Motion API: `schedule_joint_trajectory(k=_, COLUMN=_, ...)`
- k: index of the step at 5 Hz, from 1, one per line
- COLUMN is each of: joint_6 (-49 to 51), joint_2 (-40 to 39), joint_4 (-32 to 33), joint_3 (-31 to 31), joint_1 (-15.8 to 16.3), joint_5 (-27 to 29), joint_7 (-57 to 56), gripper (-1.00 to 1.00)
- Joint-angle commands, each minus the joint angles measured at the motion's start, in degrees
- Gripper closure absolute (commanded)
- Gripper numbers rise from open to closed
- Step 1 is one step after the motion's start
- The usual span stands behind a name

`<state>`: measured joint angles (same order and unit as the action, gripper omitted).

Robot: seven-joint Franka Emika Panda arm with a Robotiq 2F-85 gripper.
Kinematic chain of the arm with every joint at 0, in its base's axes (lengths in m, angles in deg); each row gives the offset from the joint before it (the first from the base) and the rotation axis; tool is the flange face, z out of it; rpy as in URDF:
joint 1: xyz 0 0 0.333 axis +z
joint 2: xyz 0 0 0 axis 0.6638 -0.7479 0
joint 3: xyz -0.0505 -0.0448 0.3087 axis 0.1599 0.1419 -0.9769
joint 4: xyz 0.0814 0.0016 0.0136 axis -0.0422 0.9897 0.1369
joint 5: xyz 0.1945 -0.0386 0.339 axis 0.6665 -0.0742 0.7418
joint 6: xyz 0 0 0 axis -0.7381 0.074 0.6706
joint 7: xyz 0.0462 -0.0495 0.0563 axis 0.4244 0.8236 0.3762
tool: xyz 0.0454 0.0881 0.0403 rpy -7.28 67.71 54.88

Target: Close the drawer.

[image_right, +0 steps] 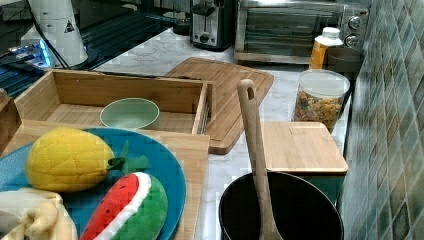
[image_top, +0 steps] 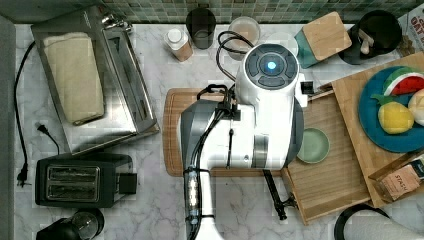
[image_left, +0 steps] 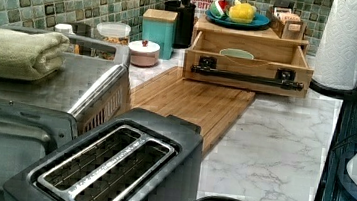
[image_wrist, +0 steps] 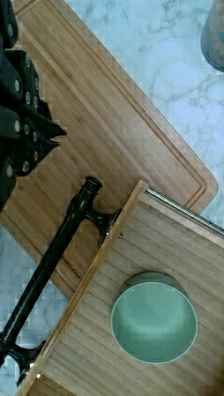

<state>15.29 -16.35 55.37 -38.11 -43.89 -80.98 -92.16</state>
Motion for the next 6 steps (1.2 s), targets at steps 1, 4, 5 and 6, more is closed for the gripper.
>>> schedule_joint_trajectory(k=1, joint_6=0.0, joint_2=0.0, joint_4=-0.01, joint_3=0.1, joint_1=-0.32, joint_5=-0.02, joint_7=0.01, gripper=1.0)
schedule_joint_trajectory(k=4, joint_6=-8.96, joint_2=3.86, joint_4=9.51, joint_3=-2.09, joint_1=1.65, joint_5=2.16, joint_7=-9.33, gripper=1.0)
schedule_joint_trajectory(k=5, joint_6=-15.54, joint_2=7.88, joint_4=16.62, joint_3=-3.05, joint_1=3.76, joint_5=3.8, joint_7=-20.89, gripper=1.0)
schedule_joint_trajectory(k=6, joint_6=-14.19, joint_2=8.32, joint_4=17.97, joint_3=-5.49, joint_1=2.79, joint_5=8.34, joint_7=-32.36, gripper=1.0)
